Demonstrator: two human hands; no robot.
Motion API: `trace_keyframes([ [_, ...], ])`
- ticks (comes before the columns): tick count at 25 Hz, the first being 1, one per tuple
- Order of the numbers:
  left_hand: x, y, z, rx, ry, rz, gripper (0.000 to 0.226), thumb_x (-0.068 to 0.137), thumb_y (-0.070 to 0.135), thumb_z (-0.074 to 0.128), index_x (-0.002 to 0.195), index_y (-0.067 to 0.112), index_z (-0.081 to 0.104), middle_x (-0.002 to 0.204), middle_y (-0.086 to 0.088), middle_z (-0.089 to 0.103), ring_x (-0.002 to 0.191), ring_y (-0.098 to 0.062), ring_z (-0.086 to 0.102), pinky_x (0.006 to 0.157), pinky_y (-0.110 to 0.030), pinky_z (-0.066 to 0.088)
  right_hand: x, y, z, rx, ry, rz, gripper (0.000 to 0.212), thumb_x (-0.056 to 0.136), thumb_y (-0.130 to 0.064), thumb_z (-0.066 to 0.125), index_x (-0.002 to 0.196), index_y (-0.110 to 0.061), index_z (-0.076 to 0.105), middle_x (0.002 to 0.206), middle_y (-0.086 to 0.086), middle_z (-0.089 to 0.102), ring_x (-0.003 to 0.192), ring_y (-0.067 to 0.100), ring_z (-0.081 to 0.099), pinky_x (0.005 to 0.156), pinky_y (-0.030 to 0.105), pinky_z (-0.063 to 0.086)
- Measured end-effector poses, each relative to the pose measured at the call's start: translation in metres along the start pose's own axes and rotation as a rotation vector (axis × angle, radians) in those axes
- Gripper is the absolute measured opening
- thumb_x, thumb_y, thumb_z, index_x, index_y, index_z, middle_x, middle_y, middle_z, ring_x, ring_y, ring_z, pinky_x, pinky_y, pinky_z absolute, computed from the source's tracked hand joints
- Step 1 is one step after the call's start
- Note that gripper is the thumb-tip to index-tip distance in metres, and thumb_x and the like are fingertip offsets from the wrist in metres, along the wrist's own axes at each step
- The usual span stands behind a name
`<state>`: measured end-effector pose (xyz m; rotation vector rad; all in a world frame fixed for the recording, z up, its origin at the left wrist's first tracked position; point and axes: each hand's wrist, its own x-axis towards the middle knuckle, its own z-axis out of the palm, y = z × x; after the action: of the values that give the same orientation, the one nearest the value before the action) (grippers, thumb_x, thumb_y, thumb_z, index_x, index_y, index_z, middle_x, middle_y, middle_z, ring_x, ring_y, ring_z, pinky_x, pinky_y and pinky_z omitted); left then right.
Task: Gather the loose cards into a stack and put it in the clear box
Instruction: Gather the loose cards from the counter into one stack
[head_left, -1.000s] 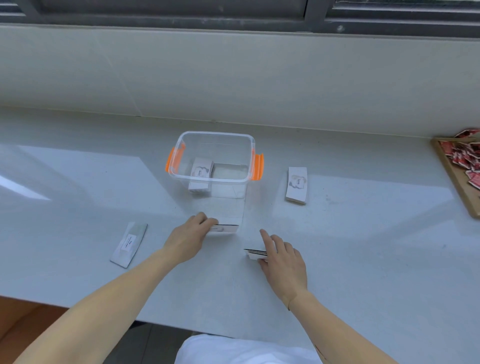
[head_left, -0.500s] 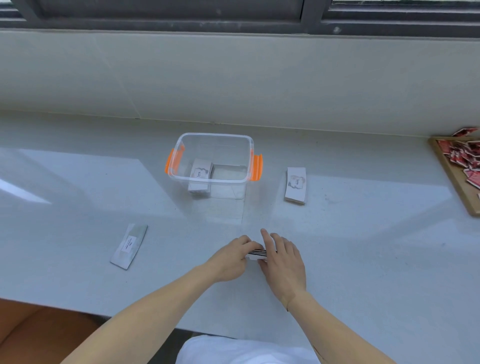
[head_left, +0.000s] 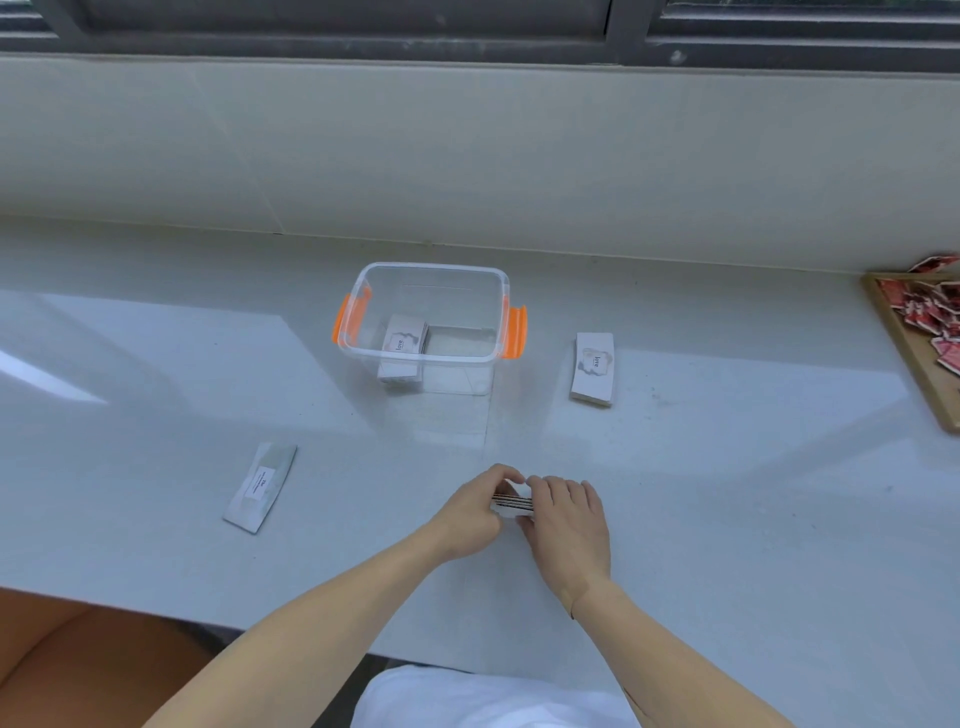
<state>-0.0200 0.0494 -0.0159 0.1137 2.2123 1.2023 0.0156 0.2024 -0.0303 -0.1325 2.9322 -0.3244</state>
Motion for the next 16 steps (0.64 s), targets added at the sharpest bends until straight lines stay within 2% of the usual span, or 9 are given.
trace_keyframes([
  [3,-0.009,-0.014,-0.013,-0.019,0.081,-0.038,0.055,0.08,-0.008,0.045,0.125,0.023,0.051,0.114,-0.003,0.057,0.106,-0.02,0.056,0.088,-0.026,0.046,-0.003,-0.001,0.0,0.015,-0.003,0.011,0.033,0.094,-0.032,0.051,0.124,-0.019,0.051,0.113,0.0,0.061,0.106,0.027,0.053,0.102,0.038,0.037],
  [7,-0.022,-0.044,-0.057,0.222,0.159,-0.087,0.056,0.079,-0.001,0.053,0.129,0.022,0.051,0.119,-0.001,0.053,0.111,-0.018,0.053,0.094,-0.024,0.04,-0.003,-0.001,-0.001,0.018,-0.004,0.015,0.027,0.093,-0.033,0.052,0.118,-0.021,0.054,0.109,-0.001,0.062,0.102,0.028,0.054,0.094,0.037,0.04],
  [11,-0.04,-0.079,-0.12,0.647,0.212,-0.139,0.051,0.082,0.016,0.058,0.131,0.026,0.05,0.126,0.002,0.052,0.119,-0.02,0.048,0.098,-0.037,0.041,-0.004,-0.002,0.0,0.021,0.01,0.011,0.025,0.091,-0.032,0.058,0.113,-0.021,0.057,0.105,-0.001,0.063,0.097,0.027,0.055,0.087,0.037,0.042],
  [14,-0.058,-0.098,-0.169,1.017,0.117,-0.145,0.064,0.078,0.012,0.052,0.137,0.034,0.043,0.138,0.004,0.044,0.128,-0.02,0.04,0.099,-0.035,0.036,-0.004,-0.002,0.001,0.029,0.032,0.008,0.022,0.088,-0.03,0.063,0.107,-0.02,0.06,0.099,0.001,0.065,0.091,0.029,0.056,0.082,0.038,0.044],
  [16,-0.069,-0.108,-0.198,1.272,0.027,-0.126,0.08,0.074,0.004,0.046,0.144,0.039,0.03,0.151,0.004,0.031,0.138,-0.021,0.028,0.101,-0.034,0.034,-0.004,-0.001,0.001,0.026,0.035,0.01,0.022,0.087,-0.03,0.064,0.106,-0.02,0.06,0.097,0.0,0.065,0.09,0.029,0.057,0.081,0.038,0.044],
])
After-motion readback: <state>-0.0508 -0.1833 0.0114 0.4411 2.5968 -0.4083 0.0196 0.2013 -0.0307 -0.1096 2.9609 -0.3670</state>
